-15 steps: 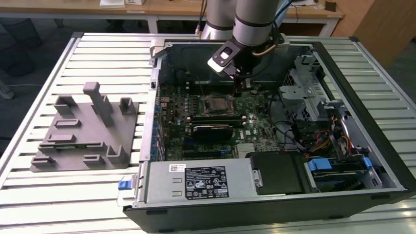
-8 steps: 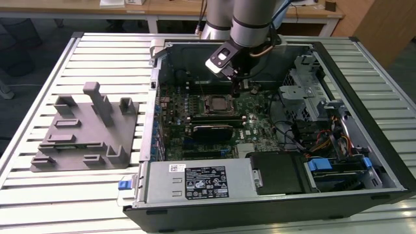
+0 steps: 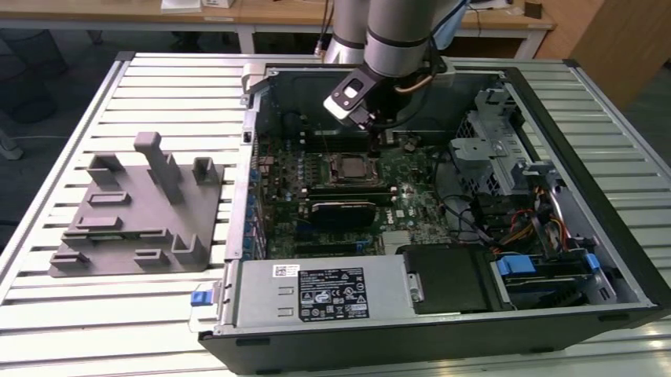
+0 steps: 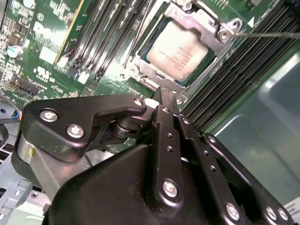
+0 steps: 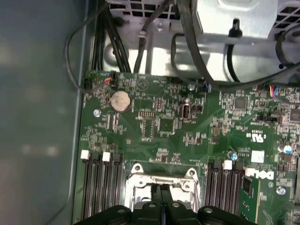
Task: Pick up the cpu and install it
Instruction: 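Close the cpu cover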
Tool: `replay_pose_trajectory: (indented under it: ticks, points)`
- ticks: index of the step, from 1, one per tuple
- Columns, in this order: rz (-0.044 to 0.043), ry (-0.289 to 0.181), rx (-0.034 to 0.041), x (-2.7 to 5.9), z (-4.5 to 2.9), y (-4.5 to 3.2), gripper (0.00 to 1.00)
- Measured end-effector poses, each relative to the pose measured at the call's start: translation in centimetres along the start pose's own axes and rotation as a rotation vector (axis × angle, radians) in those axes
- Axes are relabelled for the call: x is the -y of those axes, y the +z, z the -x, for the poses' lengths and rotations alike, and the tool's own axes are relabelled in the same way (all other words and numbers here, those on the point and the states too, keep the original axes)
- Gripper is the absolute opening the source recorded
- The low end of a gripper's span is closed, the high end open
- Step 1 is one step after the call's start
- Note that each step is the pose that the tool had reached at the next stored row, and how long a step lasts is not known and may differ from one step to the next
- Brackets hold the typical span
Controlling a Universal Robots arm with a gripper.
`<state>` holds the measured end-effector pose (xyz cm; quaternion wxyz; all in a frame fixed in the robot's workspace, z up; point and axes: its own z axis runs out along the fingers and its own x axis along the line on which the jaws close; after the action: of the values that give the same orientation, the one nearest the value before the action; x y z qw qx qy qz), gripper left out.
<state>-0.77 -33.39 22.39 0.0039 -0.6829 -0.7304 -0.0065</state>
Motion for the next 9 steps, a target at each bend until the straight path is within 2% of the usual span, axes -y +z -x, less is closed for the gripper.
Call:
replay_pose_trajectory:
  ticks: [9]
  points:
    - [0.0000, 0.000, -0.0001, 1.95, -0.15, 0.07, 0.11]
